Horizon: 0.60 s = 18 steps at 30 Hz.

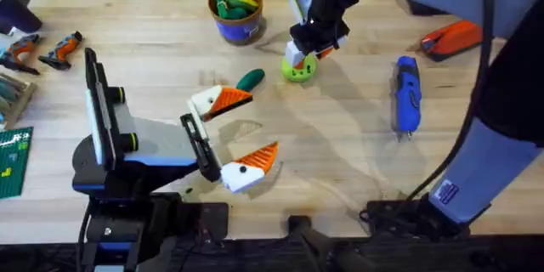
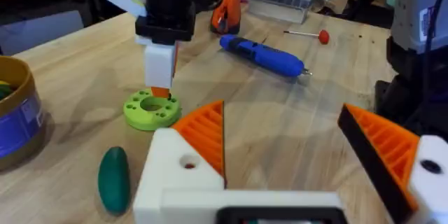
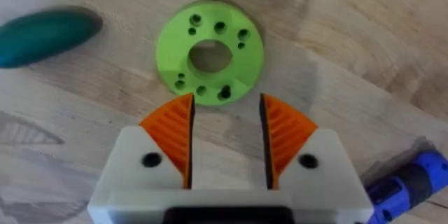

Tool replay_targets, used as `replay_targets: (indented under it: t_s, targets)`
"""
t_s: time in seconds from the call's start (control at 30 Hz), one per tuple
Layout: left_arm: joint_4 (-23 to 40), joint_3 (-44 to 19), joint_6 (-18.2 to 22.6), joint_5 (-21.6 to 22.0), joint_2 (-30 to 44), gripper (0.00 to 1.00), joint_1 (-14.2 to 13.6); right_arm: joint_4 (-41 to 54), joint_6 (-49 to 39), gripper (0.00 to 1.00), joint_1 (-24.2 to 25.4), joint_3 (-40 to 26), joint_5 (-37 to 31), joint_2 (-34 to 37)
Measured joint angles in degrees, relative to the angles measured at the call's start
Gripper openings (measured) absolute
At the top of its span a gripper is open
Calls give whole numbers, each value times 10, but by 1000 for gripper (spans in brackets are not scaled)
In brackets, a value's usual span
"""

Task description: Pick up the gripper from the table and insert it into the empty holder that is missing its gripper. Then pick up a screw, insert it into the mounting hole, and use the screwdriver to tighten it. Finally, clean up the table by picking up the vegetable and placing it into the bucket.

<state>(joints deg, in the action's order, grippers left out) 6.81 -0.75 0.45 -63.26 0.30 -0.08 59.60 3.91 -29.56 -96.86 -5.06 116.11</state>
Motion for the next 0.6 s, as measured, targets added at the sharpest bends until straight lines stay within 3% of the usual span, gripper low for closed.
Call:
replay_targets:
  t_s: [0.27, 0.43, 0.6]
  targets:
    - [0, 0, 0, 0, 0, 986, 0, -1, 2, 452, 0, 7, 0, 8]
    - [0, 0, 0, 0, 0, 985, 0, -2, 4, 337, 0, 7, 2, 30]
    - [0, 0, 0, 0, 0, 985, 0, -7, 4, 307, 0, 7, 4, 31]
